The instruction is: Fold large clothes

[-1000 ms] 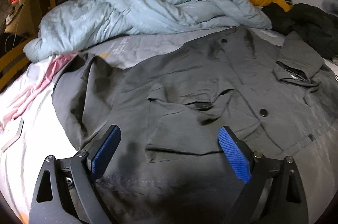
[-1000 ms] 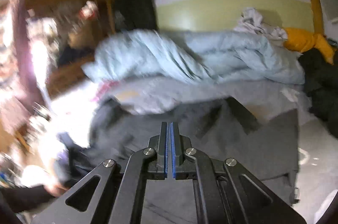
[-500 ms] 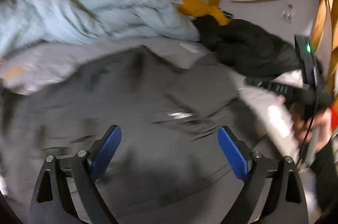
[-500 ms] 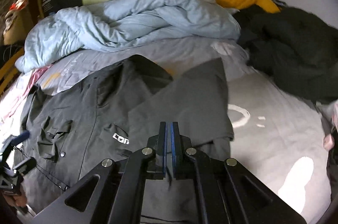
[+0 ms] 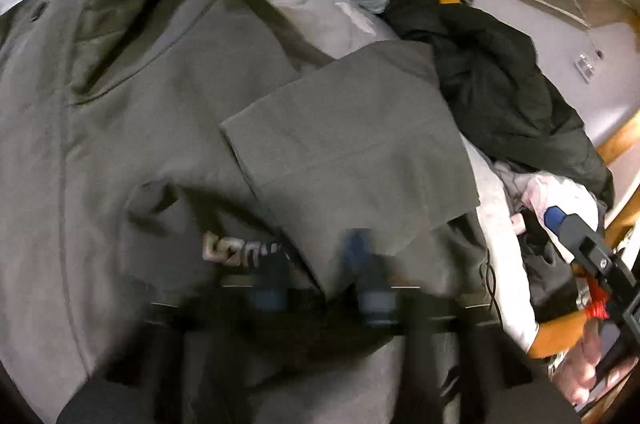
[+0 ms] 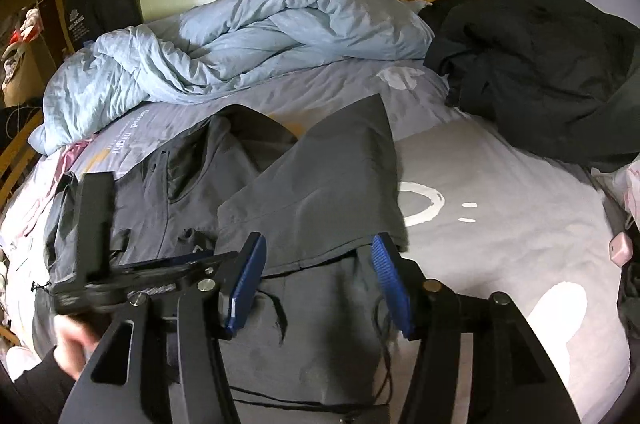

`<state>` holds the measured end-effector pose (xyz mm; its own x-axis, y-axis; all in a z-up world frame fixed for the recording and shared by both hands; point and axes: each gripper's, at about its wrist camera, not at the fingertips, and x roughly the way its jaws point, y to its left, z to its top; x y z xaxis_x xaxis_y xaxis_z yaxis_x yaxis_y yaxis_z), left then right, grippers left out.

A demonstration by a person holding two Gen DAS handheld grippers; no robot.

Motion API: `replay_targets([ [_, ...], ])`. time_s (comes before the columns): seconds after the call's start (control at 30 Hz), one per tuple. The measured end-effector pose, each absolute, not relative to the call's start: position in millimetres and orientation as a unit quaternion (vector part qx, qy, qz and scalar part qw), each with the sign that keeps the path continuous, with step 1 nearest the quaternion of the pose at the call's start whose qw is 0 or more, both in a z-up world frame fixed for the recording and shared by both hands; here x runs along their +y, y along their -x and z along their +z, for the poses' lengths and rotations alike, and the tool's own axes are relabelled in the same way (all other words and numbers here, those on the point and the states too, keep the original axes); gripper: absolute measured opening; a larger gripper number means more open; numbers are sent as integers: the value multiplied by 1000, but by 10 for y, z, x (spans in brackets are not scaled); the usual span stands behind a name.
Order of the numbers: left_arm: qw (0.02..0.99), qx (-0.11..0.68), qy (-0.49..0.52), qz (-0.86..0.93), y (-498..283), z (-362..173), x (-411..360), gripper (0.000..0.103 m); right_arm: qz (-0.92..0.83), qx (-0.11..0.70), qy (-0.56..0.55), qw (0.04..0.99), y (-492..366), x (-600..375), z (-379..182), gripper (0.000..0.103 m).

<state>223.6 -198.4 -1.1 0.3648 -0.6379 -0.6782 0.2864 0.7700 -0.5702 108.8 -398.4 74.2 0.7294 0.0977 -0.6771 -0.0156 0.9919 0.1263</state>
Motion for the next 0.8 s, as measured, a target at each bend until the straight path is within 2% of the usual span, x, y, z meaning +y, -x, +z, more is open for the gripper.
replay_targets([
  [0.2, 863, 388, 163, -280, -2063, 519, -1679, 3, 14, 353, -62, 933, -1076, -4040, 777, 58],
  [0.37, 925, 320, 61, -194, -1871, 1202, -1235, 3, 14, 357, -60, 932, -1093, -3995, 753, 58],
  [0.47, 946, 301, 2, -119, -1815, 1440, -835, 3, 14, 359, -45, 932, -1091, -3909, 738, 58],
  [0.63, 951, 308, -10, -22, -1812, 1471, 26, 3, 20, 362, -18, 932, -1075, -3743, 717, 58],
  [0.8, 941, 338, -15, 31, -1827, 1132, 552, 3, 36, 367, 14, 929, -1079, -3512, 667, 64],
])
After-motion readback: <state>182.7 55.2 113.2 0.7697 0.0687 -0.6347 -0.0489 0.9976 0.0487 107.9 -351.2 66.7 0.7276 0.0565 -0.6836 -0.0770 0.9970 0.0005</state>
